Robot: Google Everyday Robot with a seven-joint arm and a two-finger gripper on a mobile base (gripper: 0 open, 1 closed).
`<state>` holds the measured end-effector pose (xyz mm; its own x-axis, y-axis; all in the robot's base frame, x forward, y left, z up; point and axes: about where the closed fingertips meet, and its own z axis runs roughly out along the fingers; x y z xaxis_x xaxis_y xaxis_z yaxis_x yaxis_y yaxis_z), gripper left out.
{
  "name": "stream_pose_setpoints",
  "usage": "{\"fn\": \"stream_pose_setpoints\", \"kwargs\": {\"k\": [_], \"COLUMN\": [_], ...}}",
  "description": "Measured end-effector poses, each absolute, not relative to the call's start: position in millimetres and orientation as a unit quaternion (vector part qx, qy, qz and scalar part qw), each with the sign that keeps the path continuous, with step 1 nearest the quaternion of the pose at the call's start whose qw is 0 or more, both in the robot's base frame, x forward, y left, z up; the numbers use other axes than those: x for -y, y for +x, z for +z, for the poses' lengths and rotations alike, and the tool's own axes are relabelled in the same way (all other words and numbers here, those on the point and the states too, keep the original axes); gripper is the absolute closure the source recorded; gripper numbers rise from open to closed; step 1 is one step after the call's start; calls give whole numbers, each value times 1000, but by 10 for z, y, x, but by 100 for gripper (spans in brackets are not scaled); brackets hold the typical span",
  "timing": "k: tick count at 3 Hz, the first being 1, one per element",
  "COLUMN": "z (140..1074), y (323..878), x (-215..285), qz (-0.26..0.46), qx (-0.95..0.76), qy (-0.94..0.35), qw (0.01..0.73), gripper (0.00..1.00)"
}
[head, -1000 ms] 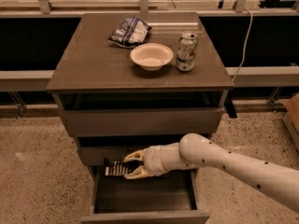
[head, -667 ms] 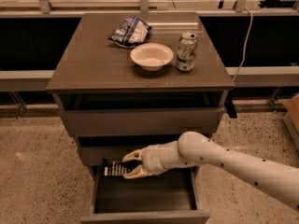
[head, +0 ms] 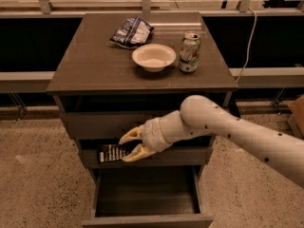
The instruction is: Pick rxbar chocolate from bottom drawer and place on counter
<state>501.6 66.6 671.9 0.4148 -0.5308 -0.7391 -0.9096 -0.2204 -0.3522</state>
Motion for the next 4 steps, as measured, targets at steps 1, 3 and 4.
{"fn": "stream_pose_setpoints", "kwargs": {"k": [1,3,4], "z": [7525,8677,8954], "y": [4946,5419,5970], "x": [-746,-953,-939], "qz": [231,189,174], "qx": [-466,-466,-496], "qy": [-768,-780,-755], "qw": [375,372,391], "gripper": [100,100,100]}}
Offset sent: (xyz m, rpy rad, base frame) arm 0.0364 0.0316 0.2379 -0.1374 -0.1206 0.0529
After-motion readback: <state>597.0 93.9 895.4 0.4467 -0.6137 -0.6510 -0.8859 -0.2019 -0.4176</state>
